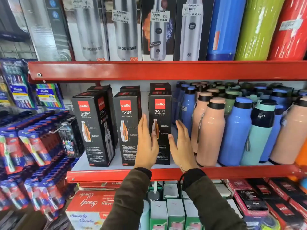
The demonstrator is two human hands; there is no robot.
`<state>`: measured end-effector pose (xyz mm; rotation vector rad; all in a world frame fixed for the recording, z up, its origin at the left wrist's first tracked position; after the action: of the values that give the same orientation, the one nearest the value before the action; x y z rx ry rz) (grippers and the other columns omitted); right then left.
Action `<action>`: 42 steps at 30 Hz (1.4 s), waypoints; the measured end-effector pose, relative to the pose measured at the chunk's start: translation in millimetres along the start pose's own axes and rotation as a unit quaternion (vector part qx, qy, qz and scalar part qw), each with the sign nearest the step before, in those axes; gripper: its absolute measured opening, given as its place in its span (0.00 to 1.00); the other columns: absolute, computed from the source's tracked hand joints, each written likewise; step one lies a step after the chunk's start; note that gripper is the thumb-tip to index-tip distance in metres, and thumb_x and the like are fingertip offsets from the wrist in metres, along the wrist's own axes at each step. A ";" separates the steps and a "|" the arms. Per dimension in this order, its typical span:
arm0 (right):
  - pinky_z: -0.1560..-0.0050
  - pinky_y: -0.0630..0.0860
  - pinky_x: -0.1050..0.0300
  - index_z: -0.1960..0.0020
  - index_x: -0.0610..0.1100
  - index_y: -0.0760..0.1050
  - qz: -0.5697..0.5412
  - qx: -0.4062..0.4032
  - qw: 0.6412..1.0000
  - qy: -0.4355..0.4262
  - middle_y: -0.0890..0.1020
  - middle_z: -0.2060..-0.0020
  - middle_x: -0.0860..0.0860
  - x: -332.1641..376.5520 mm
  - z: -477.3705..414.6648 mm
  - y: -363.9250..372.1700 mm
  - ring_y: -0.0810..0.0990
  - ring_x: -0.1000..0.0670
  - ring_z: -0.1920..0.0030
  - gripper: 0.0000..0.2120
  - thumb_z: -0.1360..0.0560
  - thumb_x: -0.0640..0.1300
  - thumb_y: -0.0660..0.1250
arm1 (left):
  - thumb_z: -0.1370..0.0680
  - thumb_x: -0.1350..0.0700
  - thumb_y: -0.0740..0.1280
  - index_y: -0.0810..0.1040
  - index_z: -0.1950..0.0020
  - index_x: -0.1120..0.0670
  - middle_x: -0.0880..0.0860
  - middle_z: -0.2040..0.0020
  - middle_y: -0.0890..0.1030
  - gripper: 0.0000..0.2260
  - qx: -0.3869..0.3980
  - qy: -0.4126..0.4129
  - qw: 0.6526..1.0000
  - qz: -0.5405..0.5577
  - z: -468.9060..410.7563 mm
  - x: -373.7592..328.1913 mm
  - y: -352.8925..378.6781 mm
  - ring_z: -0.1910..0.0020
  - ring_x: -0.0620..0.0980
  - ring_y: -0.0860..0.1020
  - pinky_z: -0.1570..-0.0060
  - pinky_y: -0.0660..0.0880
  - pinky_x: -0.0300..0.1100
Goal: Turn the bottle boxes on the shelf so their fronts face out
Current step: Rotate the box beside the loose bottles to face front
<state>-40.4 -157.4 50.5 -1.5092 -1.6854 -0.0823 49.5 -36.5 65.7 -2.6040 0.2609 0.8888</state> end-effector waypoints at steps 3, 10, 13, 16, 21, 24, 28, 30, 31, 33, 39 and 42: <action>0.28 0.57 0.62 0.21 0.46 0.57 -0.045 0.043 0.996 0.069 0.61 0.21 0.48 -21.0 1.1 16.3 0.61 0.50 0.21 0.26 0.17 0.47 0.59 | 0.15 0.56 0.54 0.48 0.18 0.53 0.43 0.20 0.53 0.27 0.040 -0.109 0.992 0.055 4.1 28.3 16.5 0.20 0.37 0.51 0.20 0.51 0.39; 0.43 0.72 0.62 0.28 0.45 0.70 -0.082 0.042 0.988 0.126 0.81 0.38 0.48 -46.0 5.5 31.3 0.80 0.47 0.36 0.18 0.17 0.44 0.61 | 0.15 0.57 0.55 0.64 0.22 0.58 0.56 0.27 0.73 0.20 0.039 -0.227 0.971 0.061 9.2 66.8 28.8 0.32 0.45 0.71 0.41 0.61 0.23; 0.49 0.70 0.77 0.29 0.43 0.72 -0.111 0.033 0.983 0.139 0.80 0.44 0.53 -51.7 6.4 31.9 0.80 0.53 0.42 0.17 0.18 0.43 0.62 | 0.15 0.56 0.56 0.73 0.28 0.56 0.55 0.39 0.83 0.17 0.022 -0.204 0.978 0.042 8.6 73.8 29.3 0.44 0.50 0.80 0.53 0.69 0.27; 0.44 0.71 0.74 0.30 0.41 0.74 -0.121 0.011 0.982 0.143 0.82 0.39 0.49 -55.7 6.0 27.0 0.78 0.57 0.42 0.17 0.18 0.43 0.63 | 0.16 0.54 0.59 0.74 0.28 0.55 0.52 0.38 0.83 0.17 0.003 -0.197 0.979 0.052 8.2 77.2 27.8 0.43 0.45 0.80 0.50 0.71 0.23; 0.34 0.78 0.49 0.29 0.49 0.72 -0.175 0.019 0.972 0.159 0.83 0.37 0.51 -64.5 3.8 26.6 0.81 0.56 0.40 0.19 0.19 0.49 0.64 | 0.17 0.51 0.59 0.77 0.30 0.50 0.39 0.41 0.83 0.18 -0.019 -0.218 0.961 0.172 9.1 68.5 31.5 0.40 0.39 0.80 0.34 0.74 0.41; 0.40 0.80 0.55 0.34 0.54 0.74 -0.176 0.025 0.974 0.139 0.84 0.43 0.58 -54.8 -2.6 20.8 0.82 0.59 0.43 0.23 0.27 0.54 0.73 | 0.21 0.48 0.58 0.80 0.34 0.51 0.40 0.40 0.84 0.20 -0.048 -0.218 0.949 0.224 8.4 63.1 29.0 0.36 0.43 0.80 0.30 0.73 0.51; 0.47 0.80 0.65 0.38 0.55 0.76 -0.158 -0.001 0.980 0.125 0.85 0.49 0.61 -45.3 -7.0 6.6 0.83 0.64 0.48 0.30 0.37 0.56 0.82 | 0.19 0.54 0.58 0.83 0.37 0.51 0.38 0.43 0.85 0.16 -0.067 -0.225 0.938 0.256 11.1 52.8 27.1 0.39 0.39 0.81 0.33 0.76 0.54; 0.46 0.81 0.62 0.39 0.55 0.76 -0.154 -0.008 0.980 0.124 0.85 0.49 0.60 -43.7 -7.4 4.5 0.83 0.63 0.48 0.32 0.40 0.59 0.82 | 0.18 0.56 0.59 0.84 0.39 0.49 0.37 0.45 0.85 0.15 -0.075 -0.227 0.934 0.265 13.6 50.7 27.0 0.40 0.38 0.81 0.33 0.76 0.55; 0.46 0.81 0.60 0.40 0.56 0.76 -0.148 -0.013 0.981 0.124 0.85 0.49 0.60 -43.8 -7.4 3.9 0.83 0.63 0.48 0.33 0.41 0.60 0.82 | 0.18 0.57 0.59 0.84 0.39 0.49 0.39 0.45 0.86 0.15 -0.077 -0.227 0.934 0.266 14.8 50.4 26.9 0.40 0.38 0.81 0.34 0.77 0.56; 0.48 0.82 0.60 0.41 0.55 0.76 -0.137 -0.027 0.982 0.123 0.86 0.51 0.61 -43.9 -6.8 0.7 0.84 0.63 0.50 0.32 0.41 0.60 0.83 | 0.19 0.57 0.58 0.83 0.38 0.50 0.44 0.42 0.86 0.17 -0.070 -0.216 0.940 0.256 14.2 51.2 27.3 0.38 0.42 0.81 0.34 0.76 0.56; 0.51 0.78 0.71 0.40 0.54 0.76 -0.125 -0.013 0.985 0.116 0.84 0.53 0.64 -41.9 -4.9 -3.7 0.83 0.67 0.51 0.32 0.41 0.55 0.82 | 0.16 0.61 0.55 0.70 0.25 0.53 0.43 0.30 0.72 0.20 -0.046 -0.172 0.968 0.175 -3.4 40.3 26.4 0.31 0.36 0.72 0.27 0.66 0.33; 0.50 0.77 0.73 0.39 0.54 0.75 -0.130 0.012 0.986 0.107 0.83 0.52 0.64 -41.7 -6.7 -2.6 0.81 0.68 0.50 0.31 0.39 0.51 0.82 | 0.15 0.61 0.54 0.69 0.25 0.53 0.36 0.41 0.75 0.19 -0.017 -0.190 0.968 0.165 -8.4 46.3 30.0 0.46 0.19 0.73 0.46 0.65 0.15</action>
<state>-42.8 -194.6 30.4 -1.2091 -1.6915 -0.3496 81.7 -69.8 34.5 -2.3905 0.5846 1.4925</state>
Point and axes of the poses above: each hand's wrist, its own z-axis away from the middle knuckle, its own y-axis out of the palm, x = y × z, the point moved 9 cm from there along -z, towards the middle knuckle
